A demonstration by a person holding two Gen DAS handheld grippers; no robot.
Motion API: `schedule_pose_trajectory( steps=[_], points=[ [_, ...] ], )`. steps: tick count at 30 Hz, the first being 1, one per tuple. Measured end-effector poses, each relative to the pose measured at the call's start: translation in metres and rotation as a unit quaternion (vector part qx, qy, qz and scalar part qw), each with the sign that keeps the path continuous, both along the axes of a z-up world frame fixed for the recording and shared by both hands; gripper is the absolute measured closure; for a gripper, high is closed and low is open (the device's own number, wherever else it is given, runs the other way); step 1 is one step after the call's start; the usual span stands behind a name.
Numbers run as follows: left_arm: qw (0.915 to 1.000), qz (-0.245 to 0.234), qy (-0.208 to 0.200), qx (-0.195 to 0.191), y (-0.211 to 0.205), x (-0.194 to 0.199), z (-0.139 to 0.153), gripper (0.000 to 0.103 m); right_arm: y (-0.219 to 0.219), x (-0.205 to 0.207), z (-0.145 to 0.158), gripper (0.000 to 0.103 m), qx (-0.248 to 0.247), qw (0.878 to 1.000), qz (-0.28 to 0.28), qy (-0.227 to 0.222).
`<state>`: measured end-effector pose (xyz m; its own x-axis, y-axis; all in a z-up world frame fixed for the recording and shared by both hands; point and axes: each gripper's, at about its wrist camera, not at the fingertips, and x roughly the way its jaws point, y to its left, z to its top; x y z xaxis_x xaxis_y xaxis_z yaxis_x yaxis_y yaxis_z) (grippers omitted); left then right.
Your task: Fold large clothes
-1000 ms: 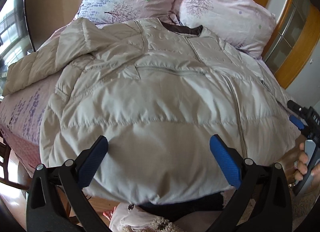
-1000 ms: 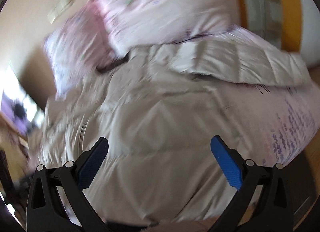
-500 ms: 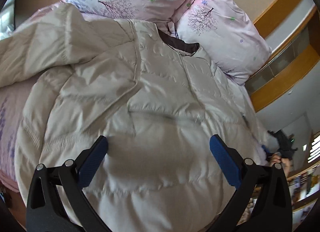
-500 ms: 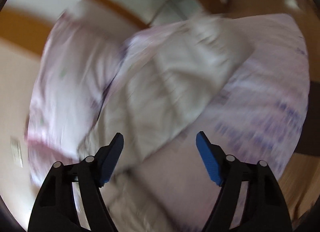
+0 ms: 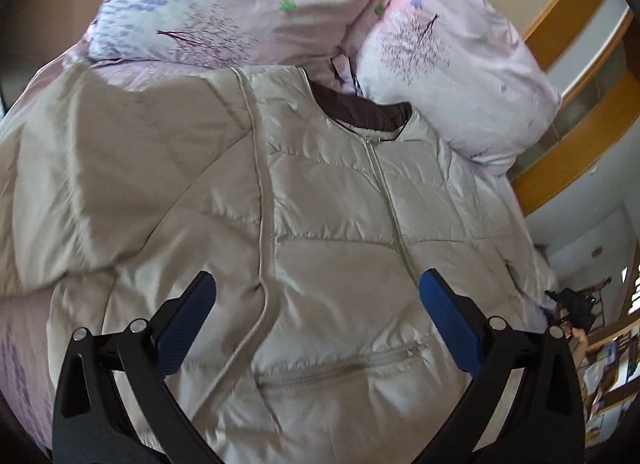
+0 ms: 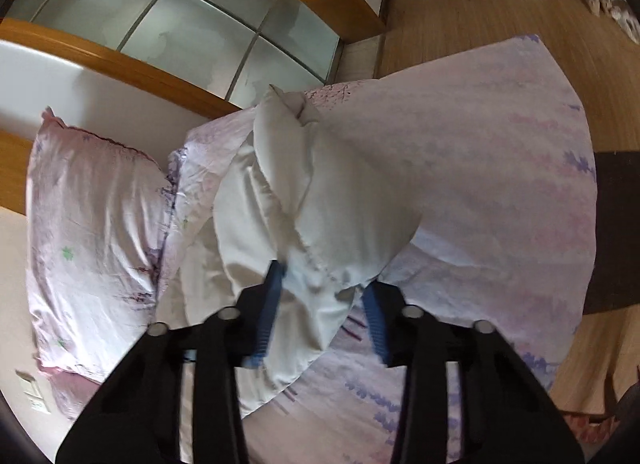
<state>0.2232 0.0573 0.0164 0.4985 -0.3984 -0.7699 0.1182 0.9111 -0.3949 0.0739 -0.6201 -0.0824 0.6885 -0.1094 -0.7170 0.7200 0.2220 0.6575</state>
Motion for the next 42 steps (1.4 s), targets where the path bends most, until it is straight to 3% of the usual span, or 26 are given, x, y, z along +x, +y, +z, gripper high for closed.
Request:
schedule_pose_trajectory(
  steps=[3,6,9,12,14,18,22,26,30,34,35,37,38,39,41,42],
  points=[
    [0.9996,-0.001,-0.013,-0.026,0.000,0.010,-0.004,0.002,0.004,0.009,0.012,0.084,-0.037,0.999,0.011,0.005],
    [0.9977,0.005,-0.040,-0.054,0.005,0.011,-0.002,0.002,0.013,0.025,0.037,0.089,-0.105,0.994,0.028,0.018],
    [0.9984,-0.006,-0.028,-0.049,0.004,0.015,0.000,0.002,0.030,0.043,0.071,0.090,-0.172,0.984,0.051,0.014],
    [0.9971,-0.001,-0.018,-0.074,0.008,0.020,-0.002,0.002,0.060,0.063,0.109,0.090,-0.239,0.967,0.087,-0.010],
    [0.9959,0.003,-0.024,-0.087,0.010,0.021,-0.001,0.002,0.092,0.080,0.134,0.090,-0.284,0.950,0.127,-0.031],
    [0.9923,-0.010,-0.036,-0.118,0.005,0.023,0.004,0.002,0.151,0.108,0.163,0.090,-0.322,0.920,0.211,-0.071],
    [0.9838,-0.027,-0.025,-0.175,-0.006,0.030,0.006,0.002,0.204,0.131,0.162,0.090,-0.323,0.896,0.291,-0.088],
    [0.9705,-0.042,0.001,-0.238,-0.032,0.042,0.004,0.002,0.254,0.154,0.132,0.090,-0.306,0.872,0.375,-0.068],
    [0.9636,-0.074,0.039,-0.254,-0.080,0.054,-0.004,0.002,0.294,0.167,0.104,0.090,-0.297,0.849,0.436,-0.040],
    [0.9513,-0.091,0.101,-0.277,-0.126,0.063,-0.027,0.002,0.341,0.171,0.092,0.088,-0.316,0.803,0.505,-0.008],
    [0.9490,-0.094,0.112,-0.279,-0.133,0.065,-0.031,0.002,0.349,0.170,0.090,0.082,-0.324,0.792,0.517,0.004],
    [0.9470,-0.091,0.131,-0.279,-0.147,0.069,-0.041,0.002,0.366,0.168,0.083,0.048,-0.344,0.765,0.544,0.027],
    [0.9464,-0.090,0.137,-0.278,-0.149,0.070,-0.045,0.002,0.367,0.164,0.082,0.017,-0.348,0.760,0.548,0.027],
    [0.9453,-0.090,0.142,-0.279,-0.153,0.072,-0.047,0.002,0.373,0.155,0.084,0.009,-0.366,0.750,0.551,0.018],
    [0.9472,-0.084,0.146,-0.273,-0.158,0.076,-0.052,0.005,0.376,0.142,0.090,0.010,-0.382,0.737,0.557,0.014],
    [0.9486,-0.080,0.147,-0.269,-0.158,0.078,-0.053,0.006,0.374,0.137,0.094,0.007,-0.382,0.739,0.555,0.013]
  ],
)
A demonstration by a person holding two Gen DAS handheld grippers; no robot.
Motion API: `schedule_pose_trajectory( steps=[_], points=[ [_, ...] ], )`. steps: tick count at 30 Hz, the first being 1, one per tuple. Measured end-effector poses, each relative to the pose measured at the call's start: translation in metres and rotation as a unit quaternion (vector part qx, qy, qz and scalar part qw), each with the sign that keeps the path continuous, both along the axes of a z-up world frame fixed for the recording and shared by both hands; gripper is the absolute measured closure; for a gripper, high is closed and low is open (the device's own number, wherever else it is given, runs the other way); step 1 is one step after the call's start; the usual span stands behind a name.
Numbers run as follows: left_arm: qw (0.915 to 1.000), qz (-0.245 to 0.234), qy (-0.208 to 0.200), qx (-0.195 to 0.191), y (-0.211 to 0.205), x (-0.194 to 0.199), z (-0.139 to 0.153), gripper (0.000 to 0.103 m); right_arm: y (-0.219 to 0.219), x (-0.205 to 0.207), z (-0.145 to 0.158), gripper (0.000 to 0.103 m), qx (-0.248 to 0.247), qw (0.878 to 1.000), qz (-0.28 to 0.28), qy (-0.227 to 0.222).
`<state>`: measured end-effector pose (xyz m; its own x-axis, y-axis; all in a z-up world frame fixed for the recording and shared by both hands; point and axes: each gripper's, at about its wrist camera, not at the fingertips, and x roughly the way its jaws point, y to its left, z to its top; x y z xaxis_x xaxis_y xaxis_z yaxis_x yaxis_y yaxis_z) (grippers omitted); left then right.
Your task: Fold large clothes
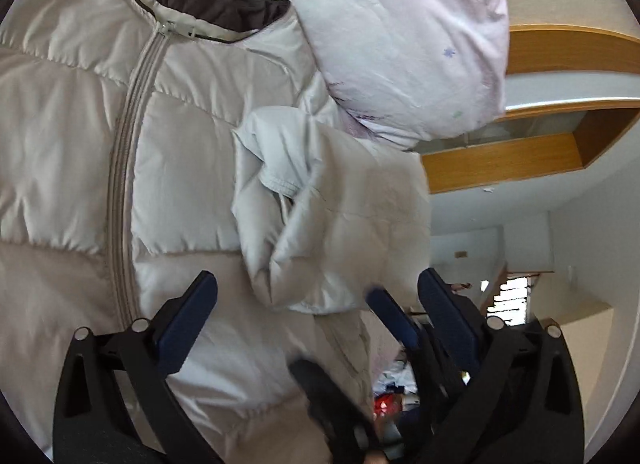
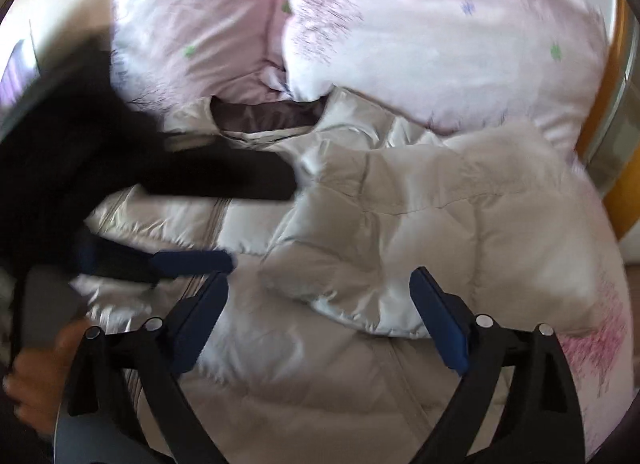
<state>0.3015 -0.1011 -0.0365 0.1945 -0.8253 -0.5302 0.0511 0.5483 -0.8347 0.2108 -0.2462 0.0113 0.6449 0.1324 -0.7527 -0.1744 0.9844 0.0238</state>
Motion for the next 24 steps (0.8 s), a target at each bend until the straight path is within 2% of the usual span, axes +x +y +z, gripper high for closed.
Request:
schedule_pose_trajectory(
  steps=[3,4,6,9,10,12,14,17,19,24],
  points=[
    [0.9999,0.004,0.012,0.008,-0.004,0.007,-0.006,0.017,-0.021,-0.017,0.012,0.001,0.049,0.999,-0.014,0.002],
    [0.9998,0.003,0.016,0.008,-0.004,0.009,-0.008,0.023,-0.031,-0.023,0.017,0.001,0.066,0.997,-0.025,0.002],
    [0.9996,-0.002,0.026,0.012,-0.008,0.013,-0.013,0.029,-0.049,-0.034,0.024,0.001,0.095,0.994,-0.050,-0.004],
    [0.9990,-0.014,0.038,0.022,-0.016,0.015,-0.021,0.038,-0.088,-0.047,0.034,0.001,0.167,0.981,-0.097,-0.015],
    [0.9988,-0.017,0.039,0.023,-0.019,0.016,-0.023,0.043,-0.104,-0.051,0.037,0.001,0.209,0.971,-0.111,-0.022],
    [0.9987,-0.018,0.042,0.023,-0.023,0.017,-0.026,0.053,-0.125,-0.056,0.039,0.001,0.256,0.958,-0.128,-0.028],
    [0.9988,-0.017,0.039,0.023,-0.025,0.018,-0.028,0.082,-0.134,-0.056,0.038,0.001,0.273,0.951,-0.141,-0.029],
    [0.9995,-0.010,0.023,0.020,-0.018,0.019,-0.023,0.089,-0.149,-0.058,0.034,0.001,0.308,0.939,-0.153,-0.023],
    [0.9997,-0.001,-0.001,0.025,-0.007,0.016,-0.010,0.090,-0.155,-0.059,0.032,0.001,0.326,0.932,-0.158,-0.020],
    [0.9972,0.038,-0.058,0.028,0.046,0.009,0.025,0.091,-0.155,-0.058,0.029,0.001,0.324,0.932,-0.164,-0.016]
  ],
)
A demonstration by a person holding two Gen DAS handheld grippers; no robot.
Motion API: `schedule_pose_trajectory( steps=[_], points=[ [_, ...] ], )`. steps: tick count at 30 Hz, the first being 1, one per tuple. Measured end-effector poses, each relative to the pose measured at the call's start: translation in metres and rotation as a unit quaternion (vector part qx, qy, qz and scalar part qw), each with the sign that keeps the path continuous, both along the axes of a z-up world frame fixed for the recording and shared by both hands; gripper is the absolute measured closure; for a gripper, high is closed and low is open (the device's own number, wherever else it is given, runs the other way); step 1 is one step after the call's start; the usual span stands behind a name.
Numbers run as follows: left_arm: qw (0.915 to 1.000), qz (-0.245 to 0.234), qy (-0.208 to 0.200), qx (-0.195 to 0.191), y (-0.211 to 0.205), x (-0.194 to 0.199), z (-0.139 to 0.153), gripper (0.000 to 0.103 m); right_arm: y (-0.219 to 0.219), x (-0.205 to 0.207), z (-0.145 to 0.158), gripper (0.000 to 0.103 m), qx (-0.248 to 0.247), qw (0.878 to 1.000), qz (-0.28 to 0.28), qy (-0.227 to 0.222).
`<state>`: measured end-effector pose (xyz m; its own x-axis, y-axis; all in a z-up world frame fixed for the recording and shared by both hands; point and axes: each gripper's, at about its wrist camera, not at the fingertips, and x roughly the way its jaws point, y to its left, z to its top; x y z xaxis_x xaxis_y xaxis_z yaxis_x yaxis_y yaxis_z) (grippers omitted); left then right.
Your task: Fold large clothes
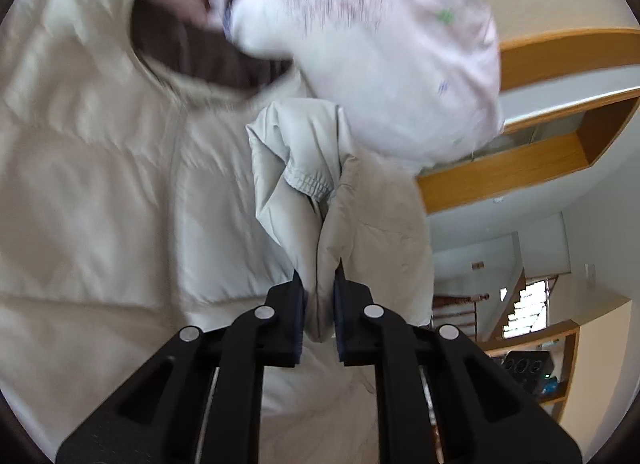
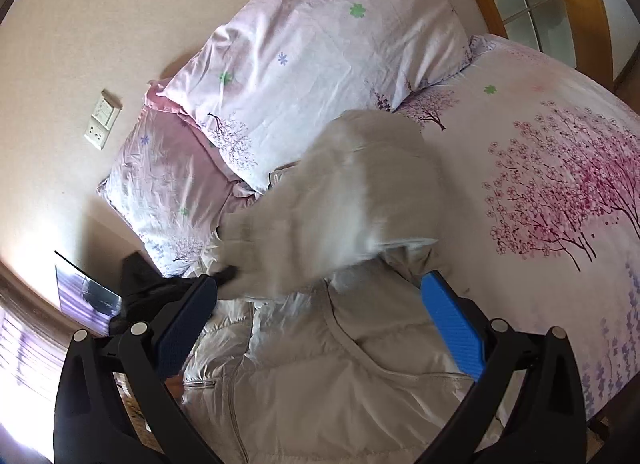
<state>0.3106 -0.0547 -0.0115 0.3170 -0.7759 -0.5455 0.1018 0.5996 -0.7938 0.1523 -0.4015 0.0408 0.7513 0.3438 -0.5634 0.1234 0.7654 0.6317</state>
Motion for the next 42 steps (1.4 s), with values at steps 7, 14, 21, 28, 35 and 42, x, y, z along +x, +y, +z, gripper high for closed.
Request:
schedule_pose_trajectory(
  steps=[7,14,21,28,35,42],
  points=[
    [0.9969,0.062,-0.016,0.045,0.075,-0.013,0.006,0.091,0.021,0.011,-0.001,0.001,-0.021,1.000,0.020,0.007],
    [0.9923,0.083,0.020,0.090,0.117,-0.020,-0.024,0.088,0.081,0.048,0.011,0.017,-0.083,0.993,0.079,0.009],
    [0.9872,0.094,0.014,0.128,0.118,-0.024,-0.032,0.050,0.153,0.107,-0.004,0.049,-0.092,0.981,0.160,0.063],
    [0.9809,0.133,-0.083,0.116,0.160,-0.074,0.019,0.015,0.246,0.142,-0.029,0.067,-0.130,0.954,0.251,0.098],
    [0.9524,0.247,-0.108,0.142,0.258,-0.156,0.031,0.012,0.310,0.162,-0.062,0.068,-0.161,0.932,0.296,0.134],
    [0.9167,0.378,-0.017,0.128,0.370,-0.203,-0.003,0.014,0.308,0.168,-0.071,0.063,-0.165,0.932,0.286,0.148]
  ],
)
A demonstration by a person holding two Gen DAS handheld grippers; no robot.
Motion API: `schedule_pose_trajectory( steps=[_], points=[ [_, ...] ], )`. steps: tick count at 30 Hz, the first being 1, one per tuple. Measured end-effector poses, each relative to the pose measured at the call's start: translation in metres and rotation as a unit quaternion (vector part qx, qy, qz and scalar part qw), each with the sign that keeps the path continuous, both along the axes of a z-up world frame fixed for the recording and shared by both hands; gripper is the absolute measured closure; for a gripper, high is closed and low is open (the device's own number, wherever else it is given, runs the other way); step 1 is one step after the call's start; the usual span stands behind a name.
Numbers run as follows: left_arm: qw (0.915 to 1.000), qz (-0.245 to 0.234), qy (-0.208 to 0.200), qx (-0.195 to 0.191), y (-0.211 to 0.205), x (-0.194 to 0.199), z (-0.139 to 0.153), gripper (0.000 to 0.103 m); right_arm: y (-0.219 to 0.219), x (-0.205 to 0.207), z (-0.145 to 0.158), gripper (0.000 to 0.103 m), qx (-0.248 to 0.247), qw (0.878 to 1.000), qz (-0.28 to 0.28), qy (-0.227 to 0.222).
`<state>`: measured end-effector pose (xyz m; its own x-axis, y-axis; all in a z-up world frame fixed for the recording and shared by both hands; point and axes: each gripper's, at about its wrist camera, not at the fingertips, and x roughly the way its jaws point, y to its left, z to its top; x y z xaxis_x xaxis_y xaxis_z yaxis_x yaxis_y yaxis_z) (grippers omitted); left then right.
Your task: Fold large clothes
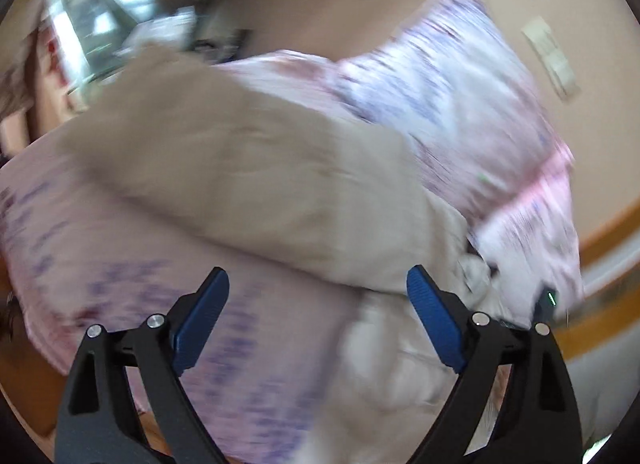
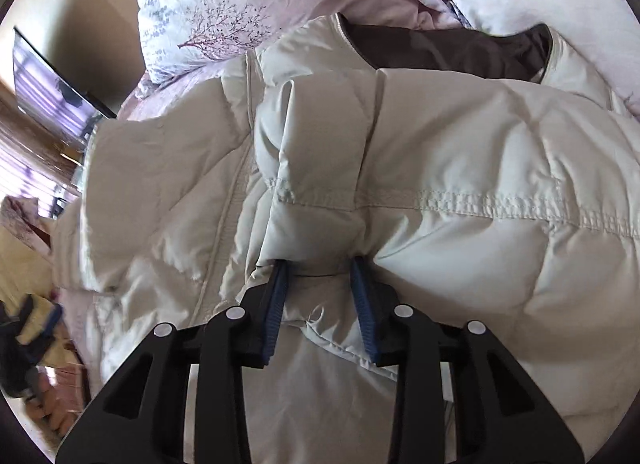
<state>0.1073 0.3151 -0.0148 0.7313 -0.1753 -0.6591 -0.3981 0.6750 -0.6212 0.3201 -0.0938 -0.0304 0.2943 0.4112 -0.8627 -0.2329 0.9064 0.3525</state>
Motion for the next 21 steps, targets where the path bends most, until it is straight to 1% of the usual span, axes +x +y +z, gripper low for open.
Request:
schedule_pose_trajectory(
  steps=[1,2,3,4,5,6,8,12,14,18,21],
  points=[
    [0.9996,0.021,0.002,-0.017,0.014,-0.006,-0.006,0.014,-0.007,-0.005,0.007,0.058,0.013,1.000,-0.005,-0.005],
    [0.9989,0.033,0.000,-0.033,0.024,-0.011,-0.011,0.015,-0.014,-0.013,0.017,0.038,0.024,1.000,-0.010,-0.014],
    [0.9978,0.044,-0.004,-0.049,0.033,-0.014,-0.014,0.016,-0.020,-0.018,0.024,0.026,0.033,0.999,-0.014,-0.024],
    [0.9956,0.061,-0.007,-0.070,0.043,-0.017,-0.019,0.017,-0.028,-0.026,0.034,0.025,0.047,0.998,-0.020,-0.041],
    [0.9943,0.068,-0.011,-0.082,0.048,-0.017,-0.022,0.020,-0.034,-0.033,0.042,0.025,0.056,0.997,-0.019,-0.050],
    [0.9918,0.080,-0.016,-0.097,0.054,-0.017,-0.026,0.021,-0.037,-0.035,0.049,0.025,0.067,0.996,-0.018,-0.053],
    [0.9888,0.099,-0.018,-0.110,0.061,-0.015,-0.031,0.025,-0.046,-0.043,0.056,0.025,0.086,0.995,-0.020,-0.054],
    [0.9818,0.134,-0.015,-0.133,0.074,-0.011,-0.041,0.031,-0.060,-0.053,0.063,0.025,0.099,0.993,-0.018,-0.055],
    [0.9789,0.148,-0.019,-0.139,0.078,-0.011,-0.045,0.037,-0.068,-0.055,0.064,0.025,0.100,0.993,-0.024,-0.055],
    [0.9743,0.171,-0.023,-0.145,0.086,-0.012,-0.049,0.044,-0.086,-0.059,0.062,0.025,0.107,0.992,-0.040,-0.050],
    [0.9687,0.192,-0.024,-0.155,0.092,-0.011,-0.055,0.059,-0.095,-0.059,0.059,0.025,0.106,0.992,-0.048,-0.048]
  ],
)
